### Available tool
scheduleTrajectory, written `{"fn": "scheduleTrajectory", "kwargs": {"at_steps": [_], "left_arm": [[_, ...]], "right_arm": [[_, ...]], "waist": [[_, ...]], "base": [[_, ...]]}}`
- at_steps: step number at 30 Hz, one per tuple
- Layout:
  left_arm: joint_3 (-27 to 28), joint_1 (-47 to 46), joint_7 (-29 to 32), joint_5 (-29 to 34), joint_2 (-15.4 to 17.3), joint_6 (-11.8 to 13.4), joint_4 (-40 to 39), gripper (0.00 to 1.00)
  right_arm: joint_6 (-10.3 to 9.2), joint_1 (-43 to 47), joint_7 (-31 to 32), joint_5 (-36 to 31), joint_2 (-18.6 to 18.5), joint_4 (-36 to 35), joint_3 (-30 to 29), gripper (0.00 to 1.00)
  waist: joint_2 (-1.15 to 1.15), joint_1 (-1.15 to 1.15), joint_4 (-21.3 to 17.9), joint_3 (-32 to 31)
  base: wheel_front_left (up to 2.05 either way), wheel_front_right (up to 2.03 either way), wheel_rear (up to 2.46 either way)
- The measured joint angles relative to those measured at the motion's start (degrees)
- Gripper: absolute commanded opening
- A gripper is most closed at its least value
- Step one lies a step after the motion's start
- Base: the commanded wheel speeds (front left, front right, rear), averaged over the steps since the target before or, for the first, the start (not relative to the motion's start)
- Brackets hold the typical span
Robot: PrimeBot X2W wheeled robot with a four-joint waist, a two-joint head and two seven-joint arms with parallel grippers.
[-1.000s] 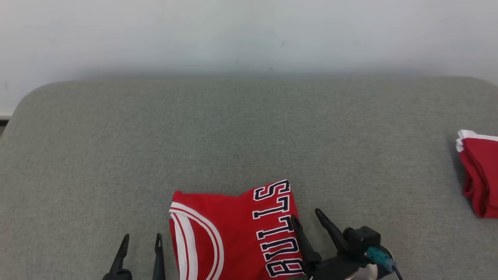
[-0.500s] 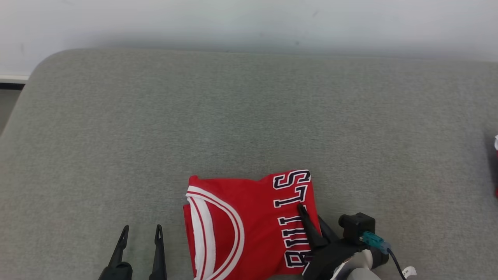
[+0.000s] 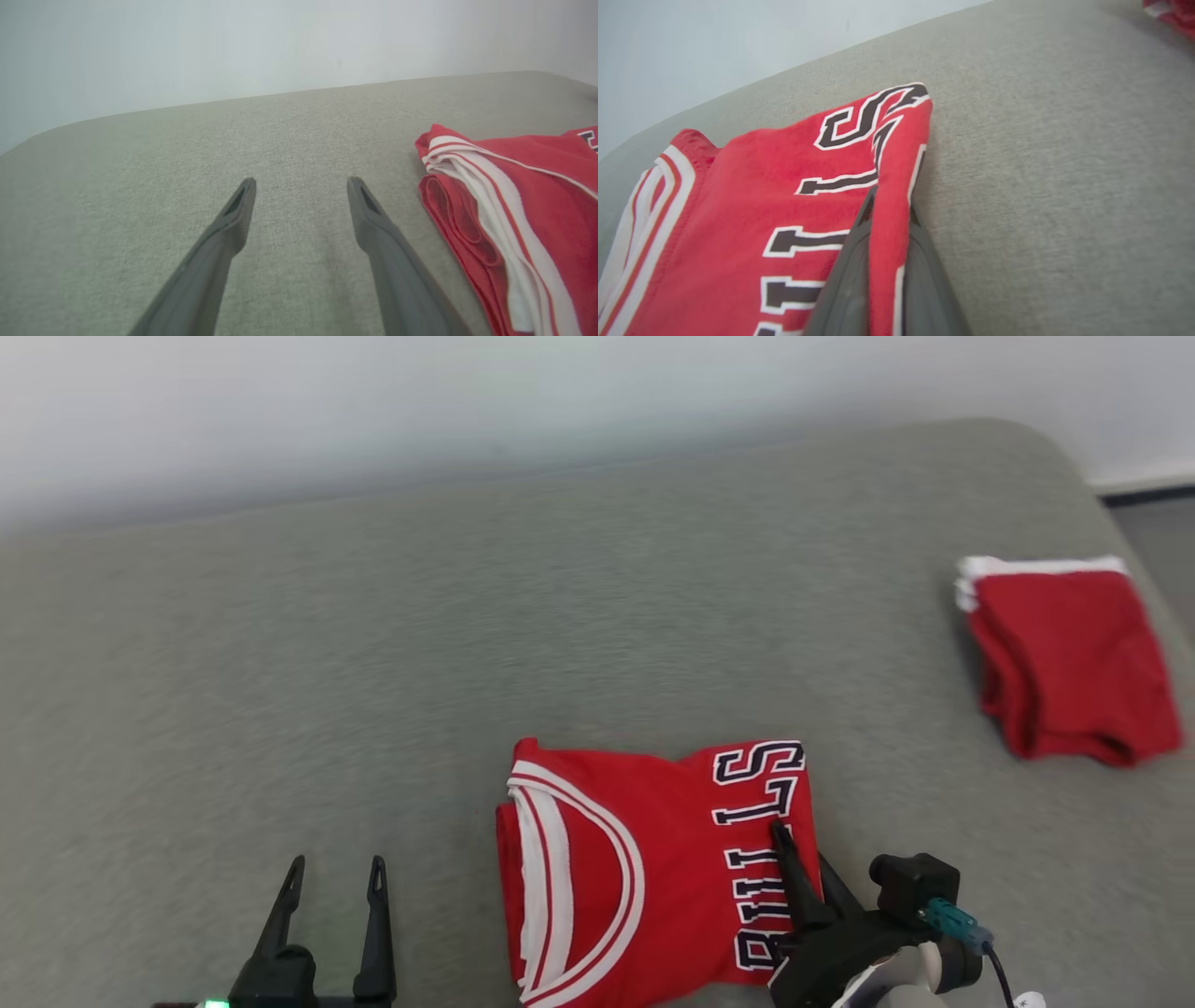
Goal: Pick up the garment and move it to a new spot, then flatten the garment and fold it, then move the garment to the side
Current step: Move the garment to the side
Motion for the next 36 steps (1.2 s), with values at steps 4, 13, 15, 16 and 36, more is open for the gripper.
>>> {"fn": "scheduleTrajectory", "kwargs": {"at_steps": [4,13,15,16,36], "left_arm": [[-0.3,-1.5,0.0,0.7,0.3,-0.7,0.5,1.00],[-4.2,-6.4,0.0,2.1,0.7,-3.0,2.8,1.00],[-4.7,-7.0,0.0,2.1,0.8,-3.5,3.5,1.00],[-4.9,-7.2,0.0,2.1,0.9,-3.5,3.7,1.00],[-5.3,-6.8,0.0,1.9,2.2,-2.0,1.3,1.00]], "right_arm": [[0.00,0.3,0.0,0.8,-0.1,-0.7,-0.5,0.00],[0.00,3.0,0.0,2.4,-0.2,-3.2,-5.0,0.00],[0.00,3.4,0.0,2.4,-0.1,-4.0,-5.5,0.00],[0.00,3.5,0.0,2.4,-0.1,-4.3,-5.7,0.00],[0.00,-23.0,0.0,-9.2,-4.2,0.2,-1.7,0.00]], "waist": [[0.00,0.00,-6.2,0.0],[0.00,0.00,-18.7,0.8],[0.00,0.00,-20.6,1.2],[0.00,0.00,-21.3,1.3],[0.00,0.00,-19.5,6.0]], "base": [[0.00,0.00,0.00],[0.00,0.00,0.00],[0.00,0.00,0.00],[0.00,0.00,0.00],[0.00,0.00,0.00]]}}
